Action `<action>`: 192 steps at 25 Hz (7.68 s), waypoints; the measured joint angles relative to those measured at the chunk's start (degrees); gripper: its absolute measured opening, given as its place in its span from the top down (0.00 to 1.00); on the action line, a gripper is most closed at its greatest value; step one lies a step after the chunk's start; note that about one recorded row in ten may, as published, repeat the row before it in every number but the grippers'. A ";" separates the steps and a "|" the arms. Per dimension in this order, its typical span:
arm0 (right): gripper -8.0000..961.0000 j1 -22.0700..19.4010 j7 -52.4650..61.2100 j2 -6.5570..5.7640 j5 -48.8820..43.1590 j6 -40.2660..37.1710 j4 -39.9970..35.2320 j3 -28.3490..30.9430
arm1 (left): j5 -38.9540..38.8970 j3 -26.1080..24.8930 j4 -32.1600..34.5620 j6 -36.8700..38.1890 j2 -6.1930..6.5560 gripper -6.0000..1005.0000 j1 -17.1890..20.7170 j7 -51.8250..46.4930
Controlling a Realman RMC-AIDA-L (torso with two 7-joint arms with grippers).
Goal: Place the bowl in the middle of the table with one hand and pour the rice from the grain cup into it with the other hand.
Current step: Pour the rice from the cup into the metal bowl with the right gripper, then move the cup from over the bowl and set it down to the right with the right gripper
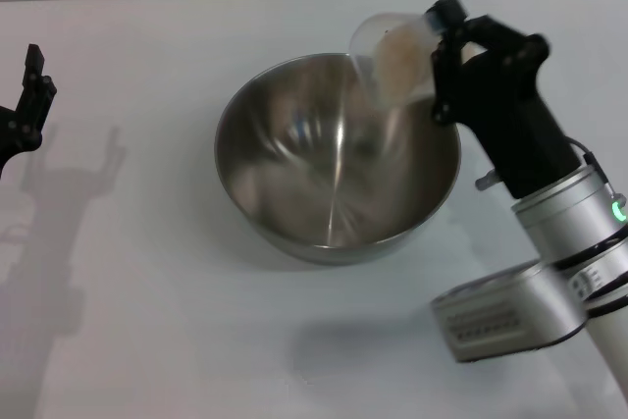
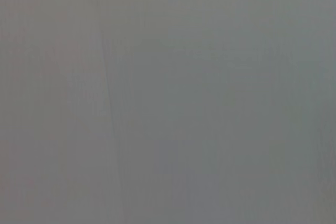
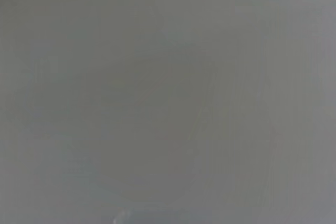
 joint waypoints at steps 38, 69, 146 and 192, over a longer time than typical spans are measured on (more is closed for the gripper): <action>0.98 0.08 -35.42 0.11 -7.57 5.67 0.28 -0.01 | 0.00 0.44 0.48 0.19 0.01 0.21 0.08 -0.47; 0.98 -0.10 -52.14 0.11 -9.94 9.07 2.31 -0.63 | -0.11 0.44 0.54 0.36 0.01 0.21 0.29 -0.47; 0.98 -10.80 82.16 -0.35 -4.05 -3.21 -16.05 23.53 | -2.19 0.42 1.30 2.26 0.07 0.21 0.93 -2.66; 0.92 1.78 77.70 -0.26 -4.65 25.29 -18.59 12.24 | -2.63 1.15 1.72 1.98 0.00 0.21 -0.11 -3.55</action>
